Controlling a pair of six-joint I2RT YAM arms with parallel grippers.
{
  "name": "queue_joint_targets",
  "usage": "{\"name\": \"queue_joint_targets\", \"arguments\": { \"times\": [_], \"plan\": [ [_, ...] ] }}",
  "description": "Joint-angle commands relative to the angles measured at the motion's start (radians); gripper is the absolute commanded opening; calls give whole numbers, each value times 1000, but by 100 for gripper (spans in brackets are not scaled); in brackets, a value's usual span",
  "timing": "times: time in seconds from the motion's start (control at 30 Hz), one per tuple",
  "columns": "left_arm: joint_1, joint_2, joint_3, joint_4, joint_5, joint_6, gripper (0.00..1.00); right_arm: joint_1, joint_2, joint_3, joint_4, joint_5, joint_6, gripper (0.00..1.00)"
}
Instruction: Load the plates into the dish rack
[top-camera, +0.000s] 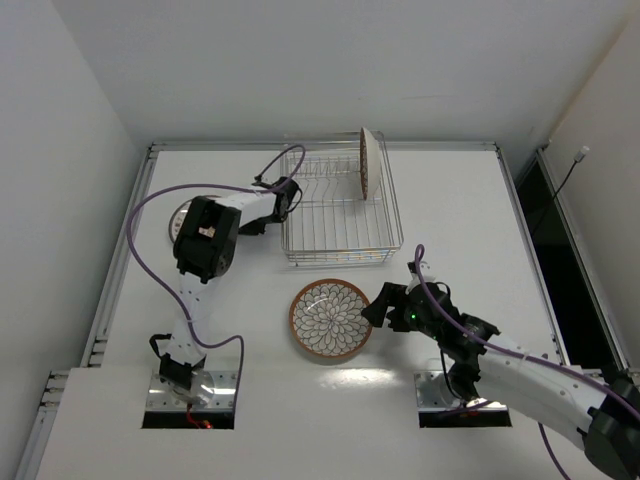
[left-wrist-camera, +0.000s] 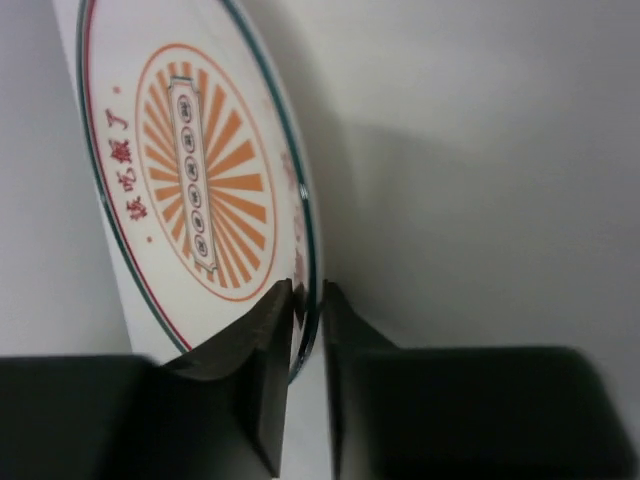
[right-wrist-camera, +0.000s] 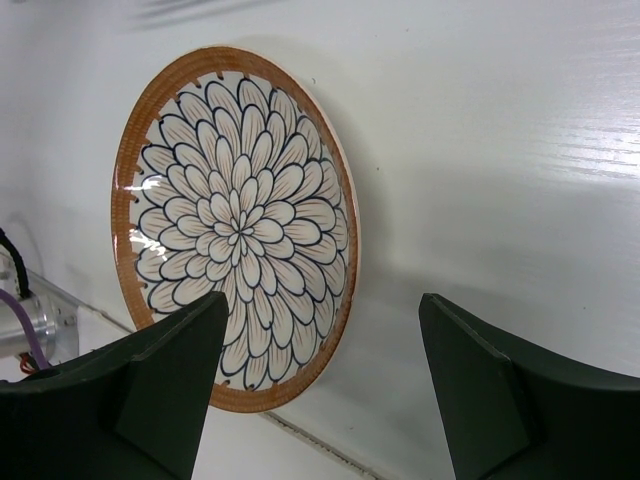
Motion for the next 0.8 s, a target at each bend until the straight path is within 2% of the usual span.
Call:
{"name": "queue_joint_targets", "arguments": {
  "times": [0.0,0.07,0.33,0.6,0.63,0.77],
  "plan": [
    [7,39,-3,-4,102,-21,10,0,-9,-4,18,5,-15,75],
    [7,39,-3,-15,102,-21,0,0,-9,-4,18,5,-15,75],
    [7,-111,-3,-27,87,-56,0,0,18,-4,36,5,-15,75],
    [7,-473,-31,28,28,-111,0,0,28,-24,67,5,3,75],
    [7,-558,-59,51,54,-111,0,0,28,-24,67,5,3,75],
    [7,-724,-93,160,183,-90,0,0,18,-34,79,5,3,75]
  ]
}}
